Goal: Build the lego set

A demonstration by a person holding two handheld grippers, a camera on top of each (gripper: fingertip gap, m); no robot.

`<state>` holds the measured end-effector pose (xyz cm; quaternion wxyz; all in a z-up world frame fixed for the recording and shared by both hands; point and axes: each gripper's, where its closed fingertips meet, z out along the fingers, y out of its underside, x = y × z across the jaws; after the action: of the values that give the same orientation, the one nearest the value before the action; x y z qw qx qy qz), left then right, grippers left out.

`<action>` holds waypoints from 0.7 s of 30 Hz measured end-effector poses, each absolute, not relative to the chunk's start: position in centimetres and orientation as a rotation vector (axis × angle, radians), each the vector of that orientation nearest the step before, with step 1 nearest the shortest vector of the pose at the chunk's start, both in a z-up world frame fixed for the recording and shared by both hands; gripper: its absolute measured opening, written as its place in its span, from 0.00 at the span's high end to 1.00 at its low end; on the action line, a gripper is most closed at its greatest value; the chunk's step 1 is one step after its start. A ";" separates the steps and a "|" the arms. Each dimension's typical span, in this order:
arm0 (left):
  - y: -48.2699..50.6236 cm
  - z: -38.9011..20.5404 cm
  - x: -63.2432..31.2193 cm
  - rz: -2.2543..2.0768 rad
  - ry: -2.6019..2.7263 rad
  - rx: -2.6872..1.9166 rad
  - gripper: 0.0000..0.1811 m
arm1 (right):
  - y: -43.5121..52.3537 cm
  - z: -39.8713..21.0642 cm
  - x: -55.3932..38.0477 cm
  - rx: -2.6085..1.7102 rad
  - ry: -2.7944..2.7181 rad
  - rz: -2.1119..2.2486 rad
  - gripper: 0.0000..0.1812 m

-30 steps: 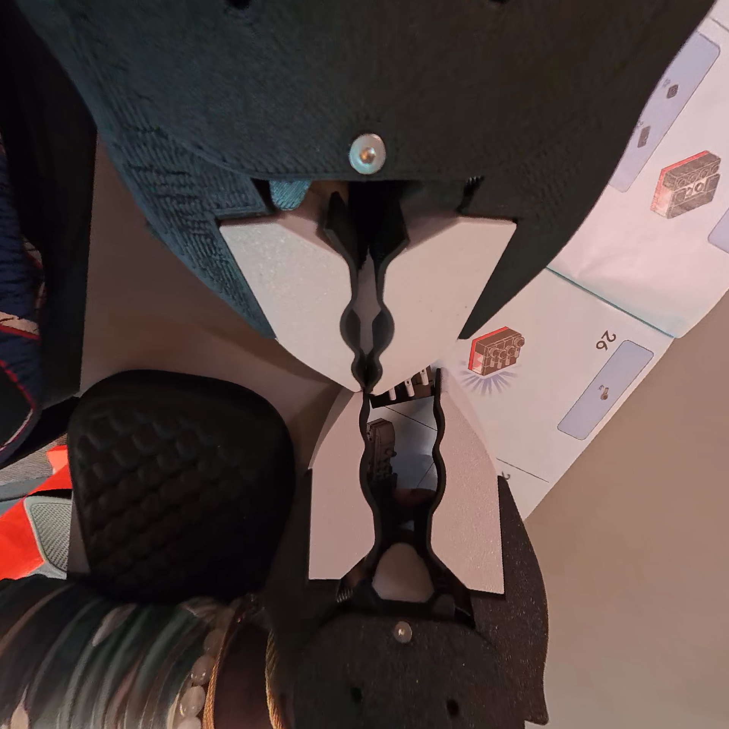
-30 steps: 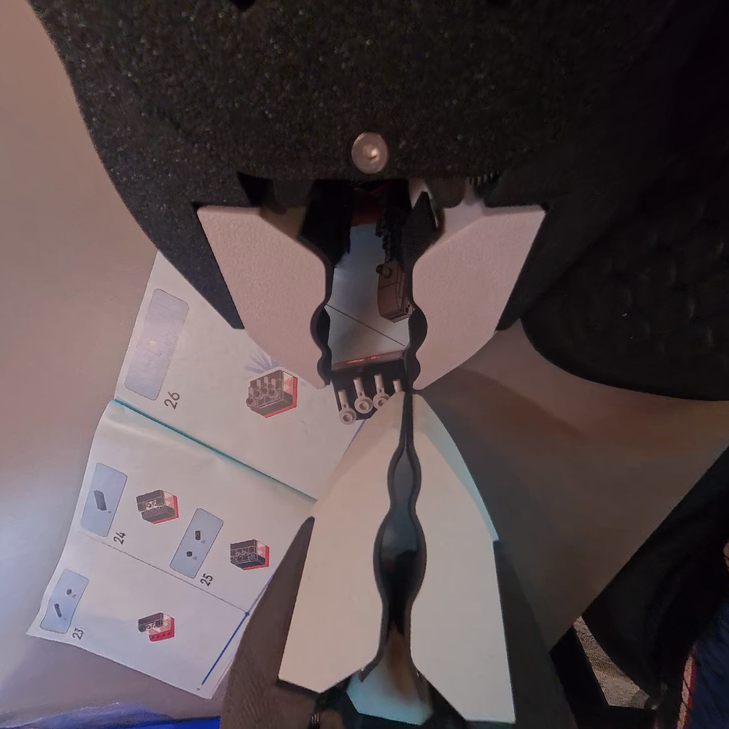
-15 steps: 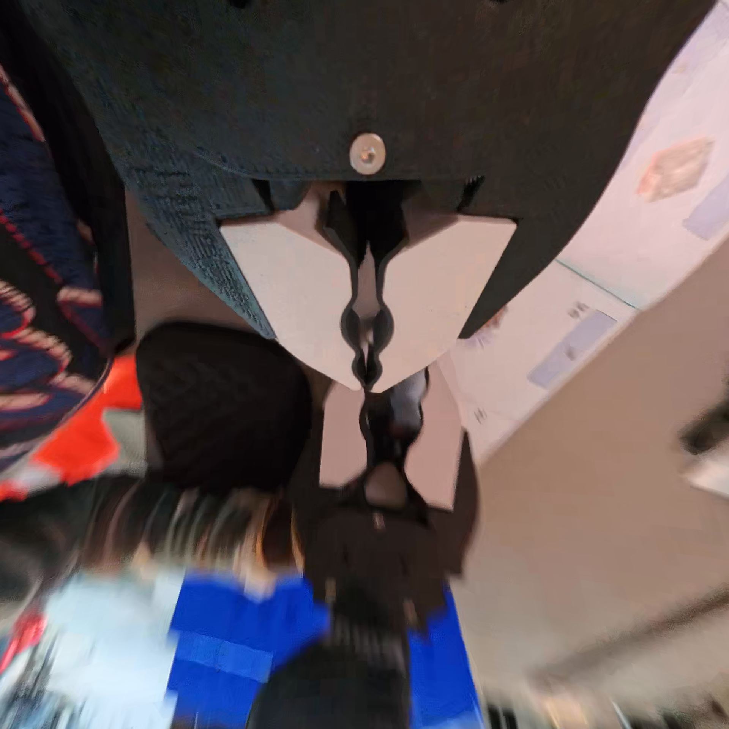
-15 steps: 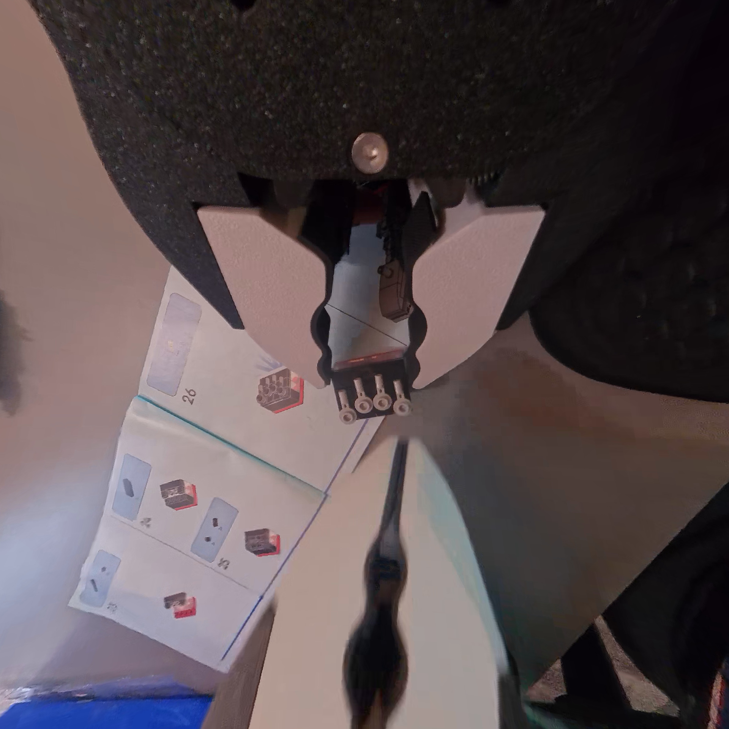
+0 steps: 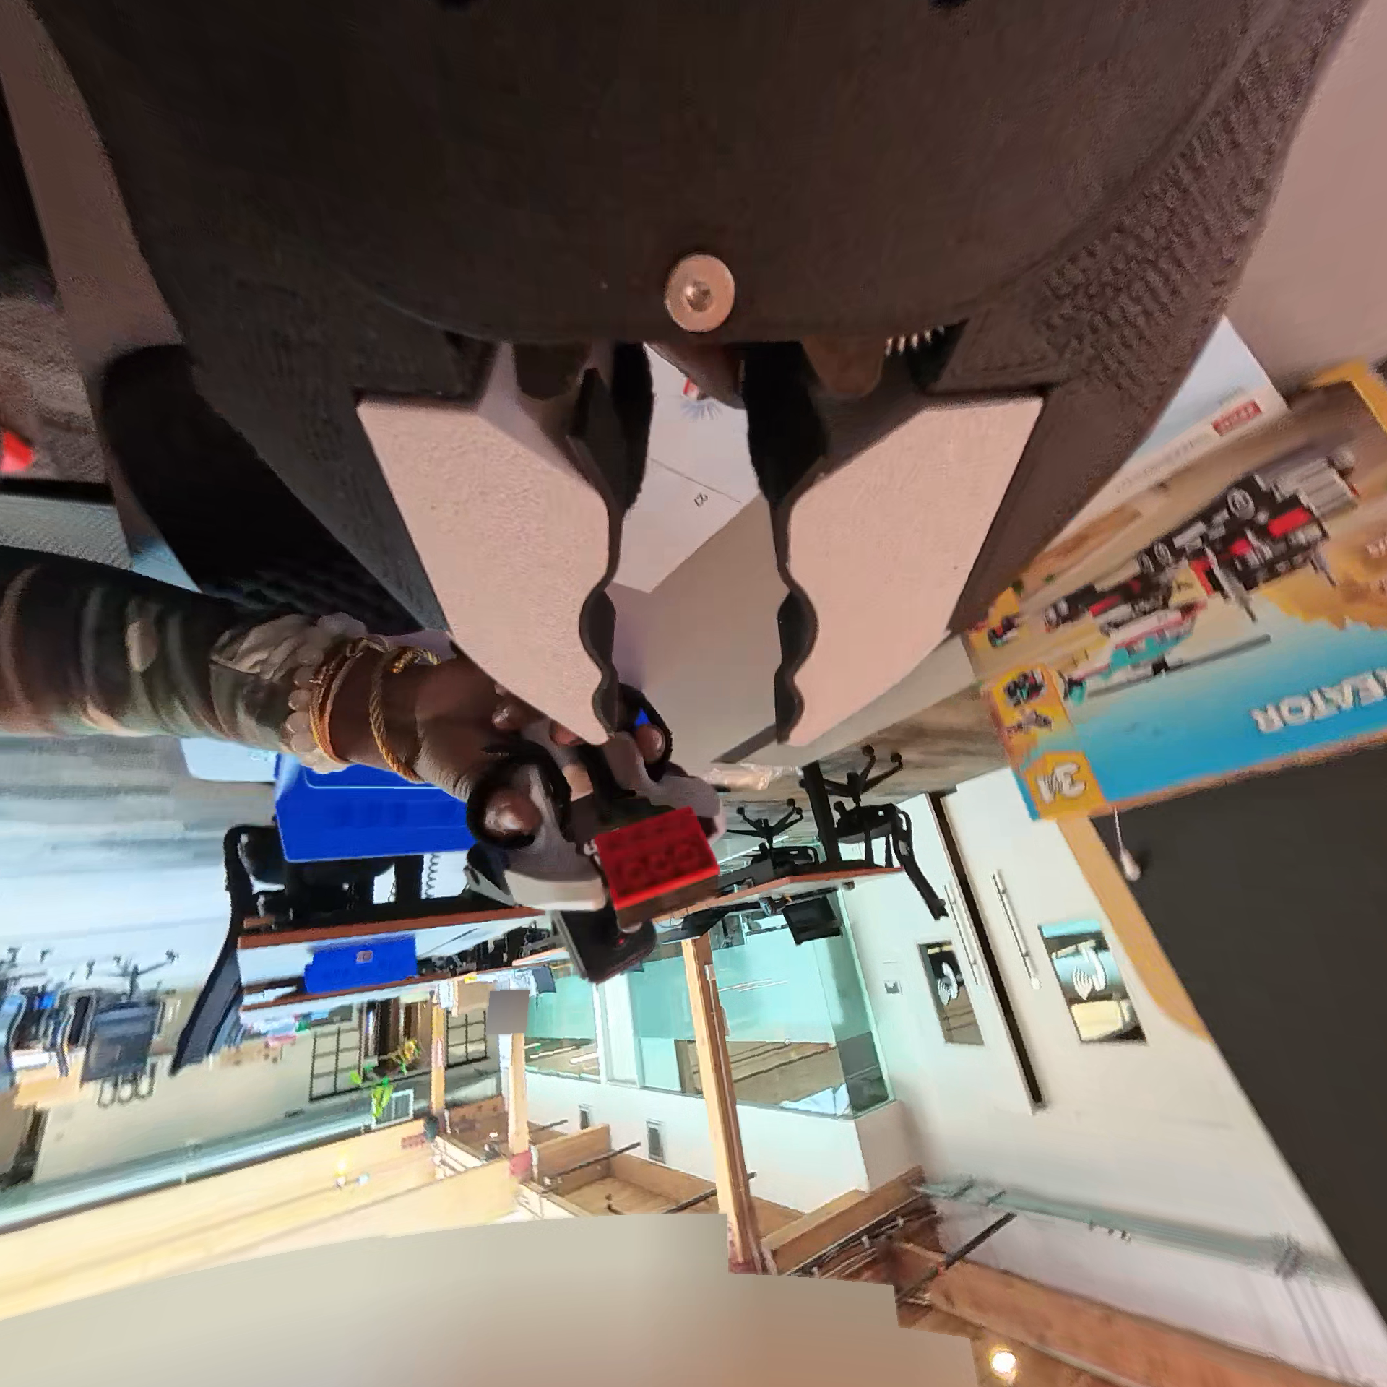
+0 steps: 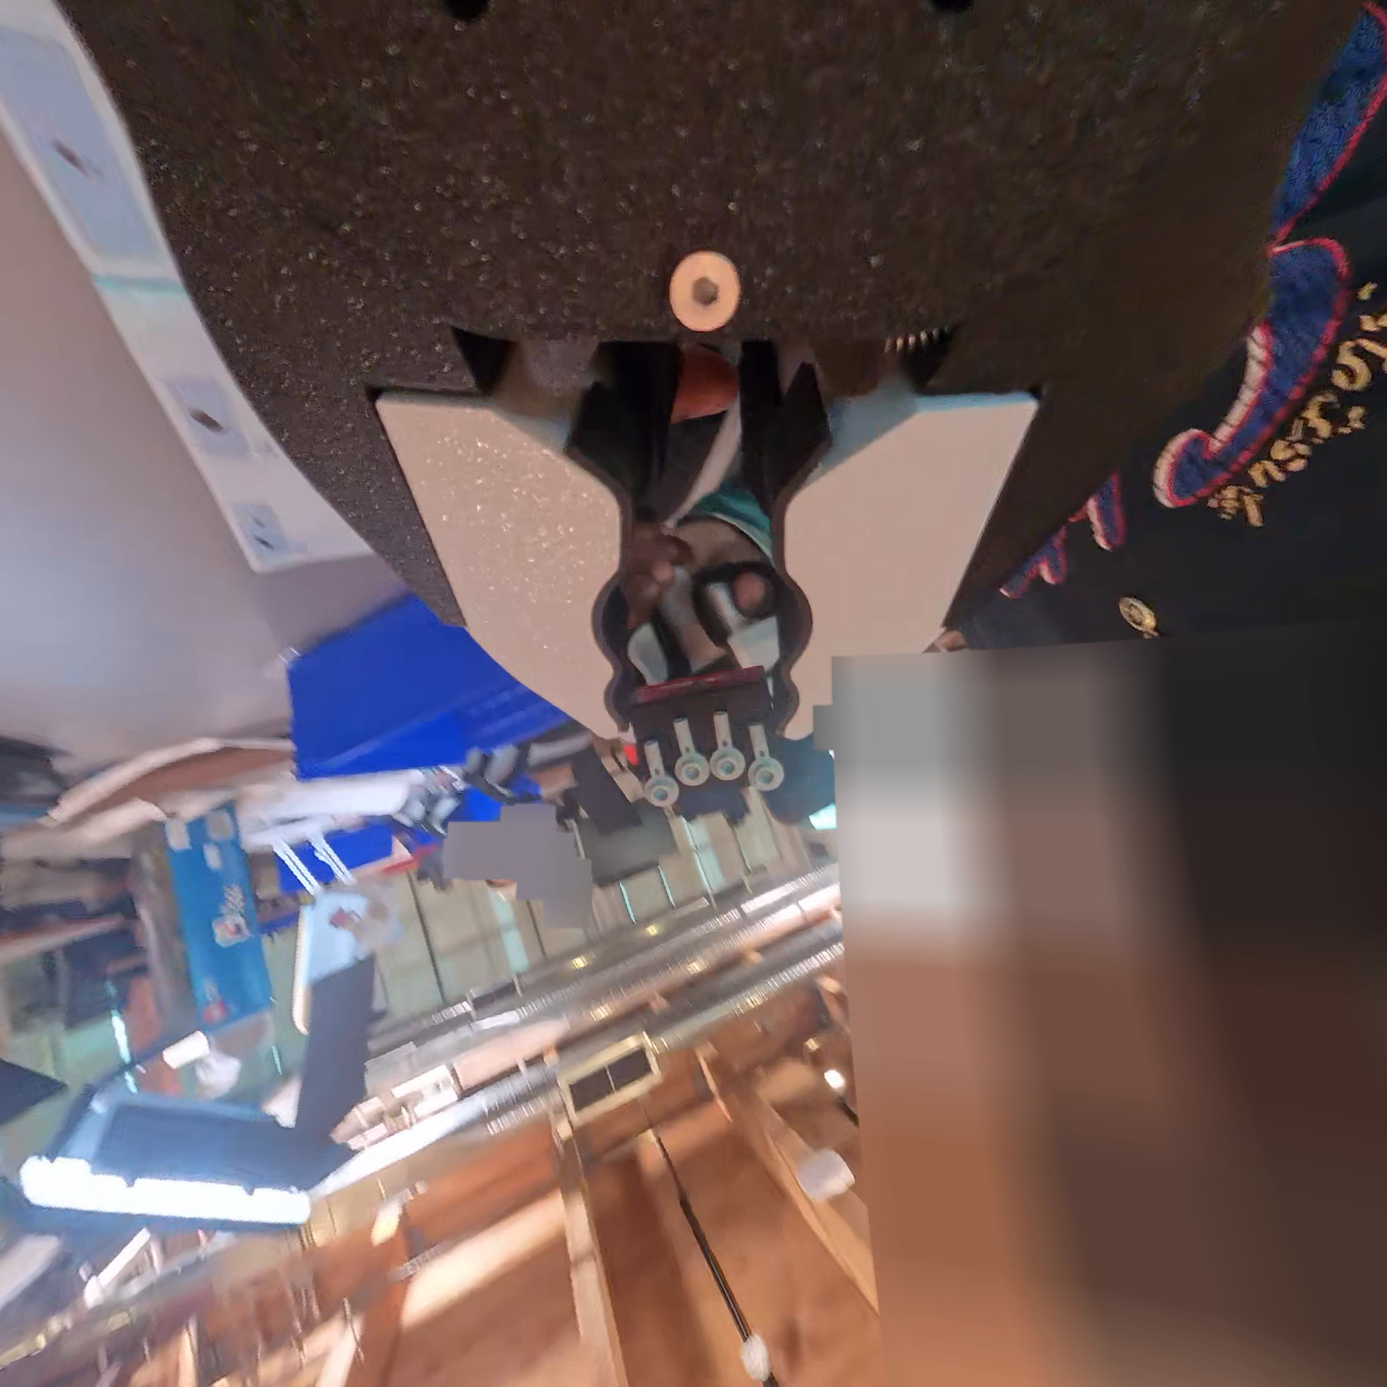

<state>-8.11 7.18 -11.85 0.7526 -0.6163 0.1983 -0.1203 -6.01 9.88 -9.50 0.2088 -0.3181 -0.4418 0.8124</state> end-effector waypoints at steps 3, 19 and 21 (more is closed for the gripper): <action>6.6 -10.1 -6.2 -0.205 0.535 -1.300 0.77 | 8.3 -7.9 -4.9 -0.788 -1.179 2.296 0.80; -0.8 -4.5 0.1 -0.592 0.695 -1.193 0.75 | -1.4 -4.8 -1.3 -0.459 -1.340 1.776 0.80; -1.7 -3.9 0.5 -0.585 0.705 -1.183 0.77 | -2.3 -4.4 -0.6 -0.424 -1.331 1.782 0.80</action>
<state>0.45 -1.65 -3.89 0.7331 -0.5378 0.3204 -0.2659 -0.59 -2.30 -4.37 0.4244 -0.1697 -0.5323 0.7126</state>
